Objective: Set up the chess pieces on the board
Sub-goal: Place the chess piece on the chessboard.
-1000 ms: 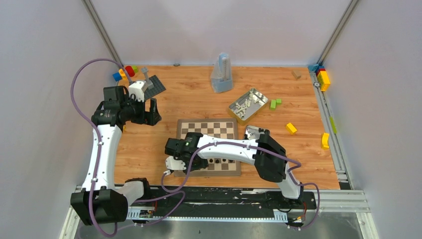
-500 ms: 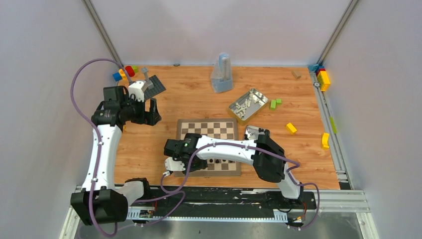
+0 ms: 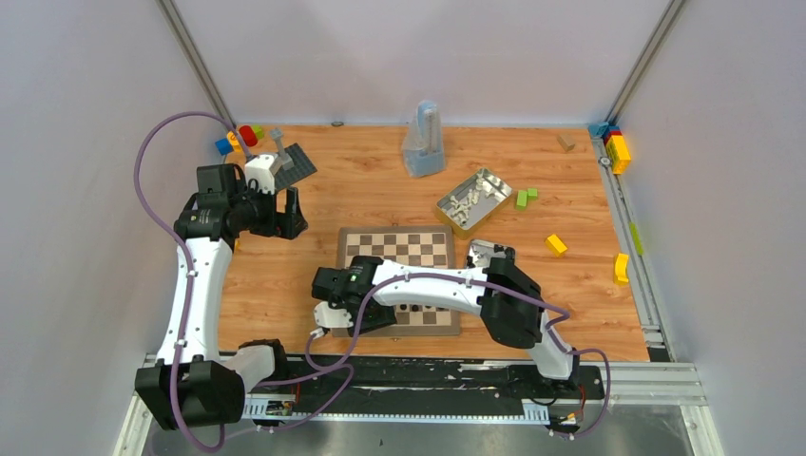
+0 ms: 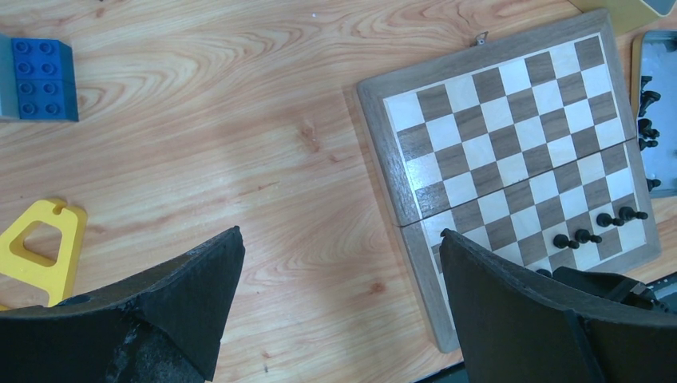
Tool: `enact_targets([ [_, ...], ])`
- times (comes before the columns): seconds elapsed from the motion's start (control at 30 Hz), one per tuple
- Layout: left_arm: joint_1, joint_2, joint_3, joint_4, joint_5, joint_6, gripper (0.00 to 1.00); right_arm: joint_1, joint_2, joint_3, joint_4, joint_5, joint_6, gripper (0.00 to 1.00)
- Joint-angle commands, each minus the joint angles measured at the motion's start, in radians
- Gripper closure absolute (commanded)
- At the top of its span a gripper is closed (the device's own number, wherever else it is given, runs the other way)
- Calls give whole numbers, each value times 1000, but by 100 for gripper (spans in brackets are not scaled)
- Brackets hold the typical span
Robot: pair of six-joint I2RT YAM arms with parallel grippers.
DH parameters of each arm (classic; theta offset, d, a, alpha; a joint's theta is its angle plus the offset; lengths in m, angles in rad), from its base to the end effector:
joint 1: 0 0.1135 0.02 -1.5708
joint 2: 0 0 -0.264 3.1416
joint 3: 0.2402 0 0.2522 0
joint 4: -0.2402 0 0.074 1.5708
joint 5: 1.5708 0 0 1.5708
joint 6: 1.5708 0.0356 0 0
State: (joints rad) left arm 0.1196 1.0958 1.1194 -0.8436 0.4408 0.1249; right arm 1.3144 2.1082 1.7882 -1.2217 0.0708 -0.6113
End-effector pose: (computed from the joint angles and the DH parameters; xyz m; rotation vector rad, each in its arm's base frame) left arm 0.2155 0.0106 0.3364 0.2108 2.3178 -0.4041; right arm 0.1063 0.3957 0.2107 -2.5343 1.7655 -0.0872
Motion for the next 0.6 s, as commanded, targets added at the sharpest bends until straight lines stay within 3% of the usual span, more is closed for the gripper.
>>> enact_targets([
  [0.0,12,-15,5,22,20,4,0,5,-19,41,4,24,9,63],
  [0.13,11,-11,10,19,25,6,0,-6,-70,37,6,7,29,56],
  [0.37,12,0,12,24,40,25,0,-75,-222,7,17,-120,97,53],
  [0.57,13,-23,-21,75,49,42,0,-224,-361,-71,38,-253,123,52],
])
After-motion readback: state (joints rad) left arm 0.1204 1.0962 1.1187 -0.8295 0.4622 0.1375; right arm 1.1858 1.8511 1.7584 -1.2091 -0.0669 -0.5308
